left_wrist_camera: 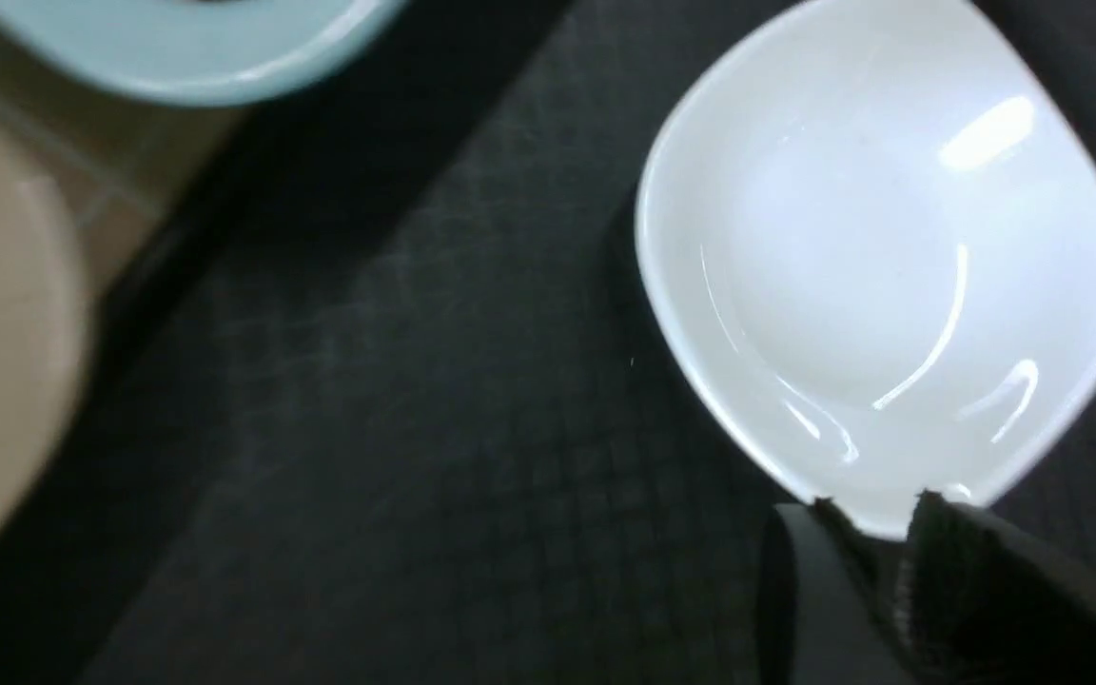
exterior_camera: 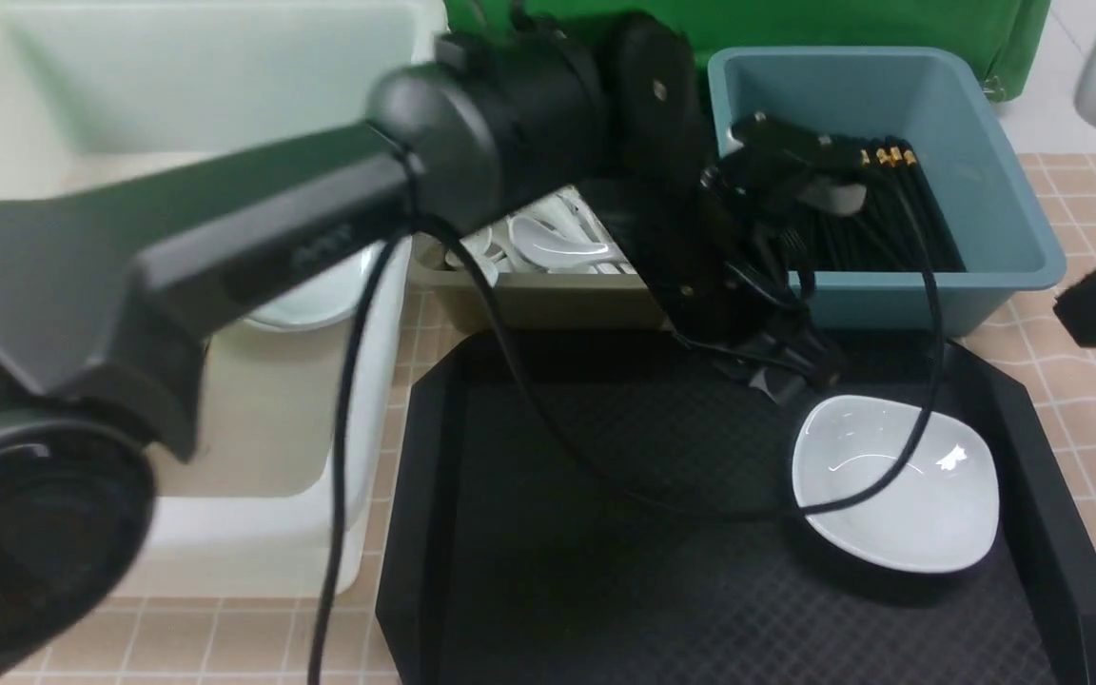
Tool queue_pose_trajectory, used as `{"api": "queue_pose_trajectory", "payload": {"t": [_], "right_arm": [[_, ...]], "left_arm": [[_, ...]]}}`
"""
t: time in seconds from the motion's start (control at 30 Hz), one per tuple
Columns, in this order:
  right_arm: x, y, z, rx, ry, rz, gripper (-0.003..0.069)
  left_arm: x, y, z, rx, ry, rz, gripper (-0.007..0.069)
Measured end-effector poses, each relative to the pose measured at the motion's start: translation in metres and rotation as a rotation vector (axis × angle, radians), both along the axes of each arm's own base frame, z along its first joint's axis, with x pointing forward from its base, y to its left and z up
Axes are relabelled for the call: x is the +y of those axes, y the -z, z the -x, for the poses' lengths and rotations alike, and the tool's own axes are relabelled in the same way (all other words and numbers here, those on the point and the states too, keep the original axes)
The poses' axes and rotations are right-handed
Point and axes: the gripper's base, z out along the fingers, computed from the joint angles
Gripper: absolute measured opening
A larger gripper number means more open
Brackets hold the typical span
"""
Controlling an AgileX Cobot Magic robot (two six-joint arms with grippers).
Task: On brown table put chopsticks spoon bowls plates into blue grey white boxes.
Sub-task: 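Grasp the small white bowl on the black tray by its rim with the left gripper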
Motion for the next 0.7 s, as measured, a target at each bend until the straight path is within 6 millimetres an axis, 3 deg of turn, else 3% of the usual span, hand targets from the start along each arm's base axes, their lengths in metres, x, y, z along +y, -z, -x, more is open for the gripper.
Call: {"api": "queue_pose_trajectory", "payload": {"t": [0.03, 0.23, 0.37, 0.57, 0.7], "right_arm": [[-0.002, 0.001, 0.005, -0.004, 0.004, -0.004, 0.0090], [-0.005, 0.004, 0.012, -0.039, 0.008, -0.020, 0.0094], [-0.005, 0.001, 0.014, -0.067, 0.010, -0.031, 0.0098], [-0.006, 0.000, 0.015, -0.077, 0.009, -0.034, 0.0100], [-0.005, 0.000, 0.015, -0.079, 0.007, -0.035, 0.0100]], "left_arm": [[-0.005, 0.009, -0.003, -0.006, -0.006, 0.002, 0.0205], [-0.014, 0.030, -0.013, -0.023, -0.040, 0.024, 0.0456], [-0.027, 0.049, -0.012, -0.015, -0.061, 0.042, 0.0564], [-0.044, 0.081, -0.007, 0.016, -0.090, 0.034, 0.0578], [-0.053, 0.086, -0.007, -0.004, -0.105, 0.065, 0.0567]]}}
